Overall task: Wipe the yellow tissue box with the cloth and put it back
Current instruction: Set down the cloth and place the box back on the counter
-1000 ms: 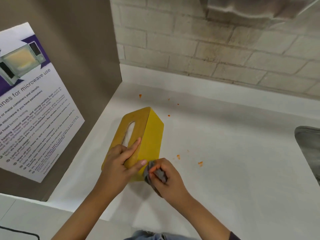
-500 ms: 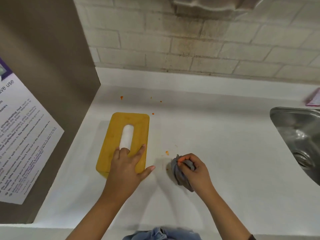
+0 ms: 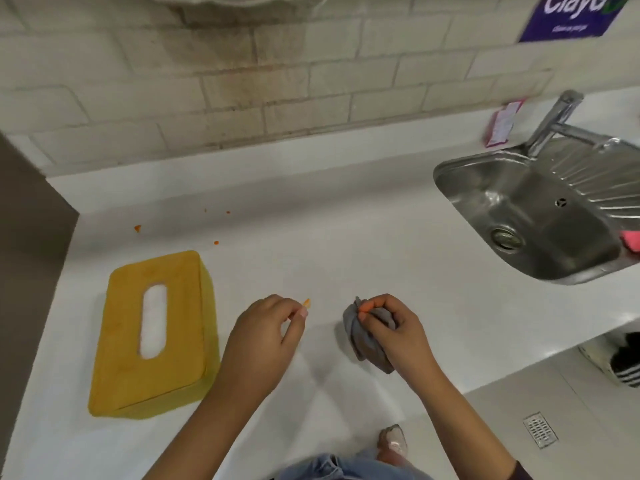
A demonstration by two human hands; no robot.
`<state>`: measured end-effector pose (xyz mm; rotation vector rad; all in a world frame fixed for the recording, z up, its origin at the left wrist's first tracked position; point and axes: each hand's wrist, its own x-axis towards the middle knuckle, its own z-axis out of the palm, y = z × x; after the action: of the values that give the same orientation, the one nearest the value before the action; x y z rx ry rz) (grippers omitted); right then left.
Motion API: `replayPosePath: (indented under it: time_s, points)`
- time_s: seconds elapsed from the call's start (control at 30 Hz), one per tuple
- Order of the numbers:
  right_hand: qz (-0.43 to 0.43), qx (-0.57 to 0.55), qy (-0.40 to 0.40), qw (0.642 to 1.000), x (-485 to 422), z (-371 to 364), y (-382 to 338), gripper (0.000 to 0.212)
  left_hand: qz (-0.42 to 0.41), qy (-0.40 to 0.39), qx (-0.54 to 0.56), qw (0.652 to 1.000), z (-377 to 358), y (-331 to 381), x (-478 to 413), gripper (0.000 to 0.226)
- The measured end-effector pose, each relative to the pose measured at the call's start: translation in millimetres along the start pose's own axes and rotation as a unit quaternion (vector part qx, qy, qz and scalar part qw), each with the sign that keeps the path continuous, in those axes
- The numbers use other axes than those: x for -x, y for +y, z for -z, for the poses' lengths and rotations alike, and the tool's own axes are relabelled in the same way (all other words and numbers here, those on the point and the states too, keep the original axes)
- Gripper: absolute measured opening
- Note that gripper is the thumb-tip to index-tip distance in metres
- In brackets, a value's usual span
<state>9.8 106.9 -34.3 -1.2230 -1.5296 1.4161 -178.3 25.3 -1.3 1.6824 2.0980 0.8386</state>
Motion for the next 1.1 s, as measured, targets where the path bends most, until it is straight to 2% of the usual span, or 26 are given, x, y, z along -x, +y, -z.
replayPosePath:
  time_s: [0.17,0.37,0.53,0.7,0.77,0.83,0.93,1.0,1.1]
  points:
    - [0.003,0.010,0.053,0.999,-4,75,9,0.015,-0.040,-0.042,0.018,0.998,-57,56,-35,0.027]
    - [-0.012,0.052,0.102,0.993,-13,183,26,0.017,-0.044,-0.105,0.054,0.992,-134,118,-63,0.023]
    - [-0.016,0.111,0.164,0.980,-33,277,48,0.020,-0.049,-0.124,0.073,0.988,-194,172,-80,0.022]
    - [0.010,0.212,0.180,0.960,-57,325,64,0.015,-0.037,-0.132,0.079,0.987,-225,199,-88,0.022]
    - [-0.011,0.322,0.141,0.936,-64,329,74,0.005,-0.025,-0.134,0.075,0.988,-230,202,-90,0.022]
    - [-0.034,0.406,0.125,0.905,-66,325,81,0.016,-0.016,-0.137,0.071,0.988,-231,201,-90,0.022]
    - [0.036,0.459,0.144,0.876,-67,310,80,0.012,0.002,-0.125,0.071,0.990,-223,191,-88,0.021]
    - [0.097,0.509,0.160,0.840,-68,294,73,0.008,0.030,-0.100,0.075,0.992,-210,178,-84,0.020]
    - [0.126,0.572,0.174,0.792,-70,268,52,0.015,0.067,-0.063,0.086,0.992,-184,156,-74,0.019]
